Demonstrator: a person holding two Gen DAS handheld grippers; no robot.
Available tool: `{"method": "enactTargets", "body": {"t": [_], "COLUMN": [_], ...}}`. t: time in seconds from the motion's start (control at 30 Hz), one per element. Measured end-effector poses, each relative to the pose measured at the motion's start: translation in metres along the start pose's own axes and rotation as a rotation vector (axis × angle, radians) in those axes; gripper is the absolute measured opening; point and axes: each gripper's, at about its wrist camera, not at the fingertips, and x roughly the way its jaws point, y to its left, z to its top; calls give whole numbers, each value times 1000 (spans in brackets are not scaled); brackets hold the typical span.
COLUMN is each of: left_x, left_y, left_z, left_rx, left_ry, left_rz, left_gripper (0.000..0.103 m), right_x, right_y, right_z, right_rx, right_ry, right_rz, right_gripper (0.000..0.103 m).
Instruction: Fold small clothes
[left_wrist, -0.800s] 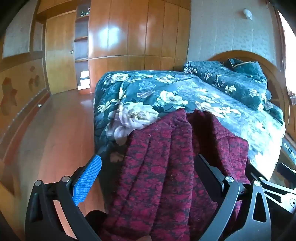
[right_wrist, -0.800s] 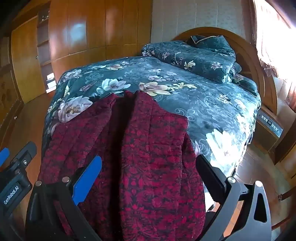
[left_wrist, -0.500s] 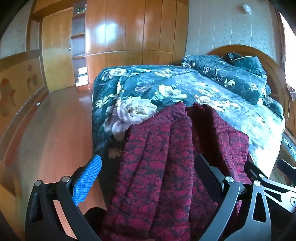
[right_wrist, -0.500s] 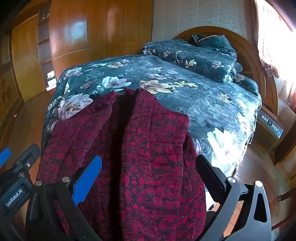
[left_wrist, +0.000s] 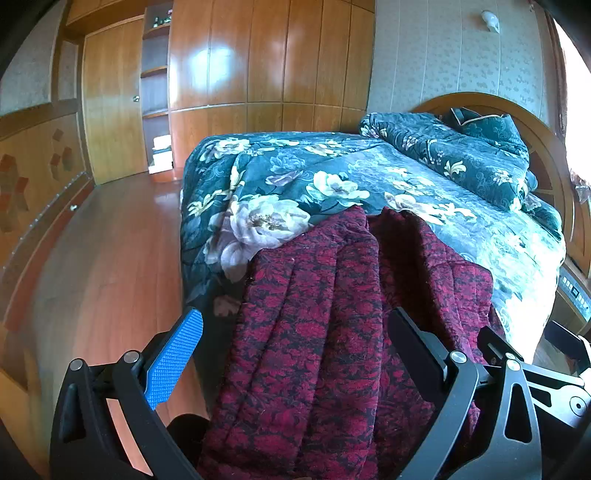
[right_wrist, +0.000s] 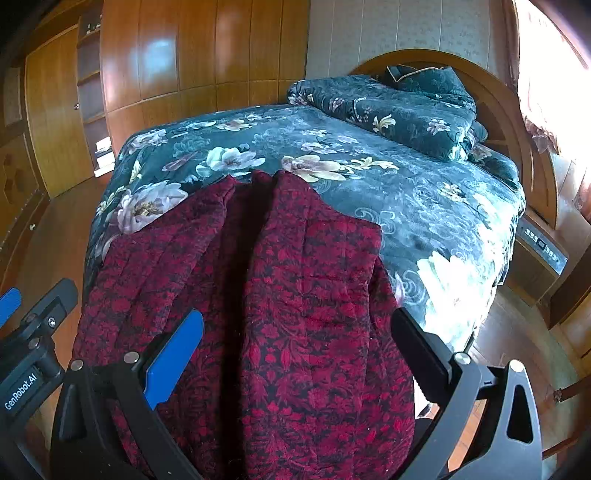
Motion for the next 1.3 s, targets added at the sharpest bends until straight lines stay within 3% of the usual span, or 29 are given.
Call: {"method": "enactTargets", "body": {"t": [1.3], "left_x": [-6], "left_y": [1], "left_z": [-2], "left_rx": [36], "left_ry": [-5], "left_rz": [2], "left_gripper": [99], "right_x": [2], "right_y": [-13], "right_z": [-2], "right_rx": [42], "right_ry": [34], "right_rz": [18], "right_gripper": [101]}}
